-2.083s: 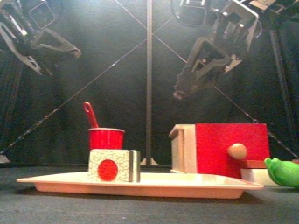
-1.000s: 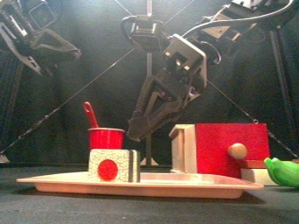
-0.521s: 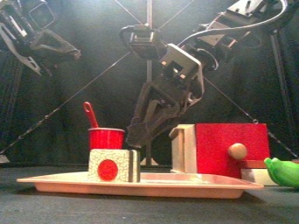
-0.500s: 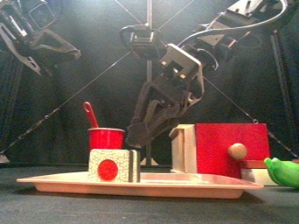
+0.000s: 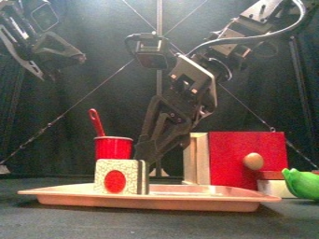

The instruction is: Grab sushi piece from plate

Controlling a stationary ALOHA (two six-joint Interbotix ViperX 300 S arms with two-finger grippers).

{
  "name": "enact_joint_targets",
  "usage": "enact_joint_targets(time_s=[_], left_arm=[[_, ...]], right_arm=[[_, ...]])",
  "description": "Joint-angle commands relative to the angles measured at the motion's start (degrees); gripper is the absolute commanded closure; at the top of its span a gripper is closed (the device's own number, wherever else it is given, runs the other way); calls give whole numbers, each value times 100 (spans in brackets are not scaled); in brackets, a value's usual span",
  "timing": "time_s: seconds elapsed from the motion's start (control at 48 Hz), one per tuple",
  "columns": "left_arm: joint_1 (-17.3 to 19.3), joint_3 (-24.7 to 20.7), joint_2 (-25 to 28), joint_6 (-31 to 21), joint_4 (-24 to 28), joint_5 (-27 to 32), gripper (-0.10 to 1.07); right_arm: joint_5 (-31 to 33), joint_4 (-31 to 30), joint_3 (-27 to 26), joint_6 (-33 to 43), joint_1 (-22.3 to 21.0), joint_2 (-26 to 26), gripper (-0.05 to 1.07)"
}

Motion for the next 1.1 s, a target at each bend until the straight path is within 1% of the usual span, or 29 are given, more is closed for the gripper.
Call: enact_joint_targets(time_s=[0.0, 0.875, 1.083], left_arm=[[9, -79, 9, 9, 9, -26, 79], [9, -70, 9, 9, 9, -26, 79], [18, -70, 9, 9, 9, -26, 79]], right_arm=[[-18, 0, -132, -9, -62, -79, 19], [-26, -26, -202, -9, -105, 44, 20], [-26, -35, -229, -9, -114, 62, 24]])
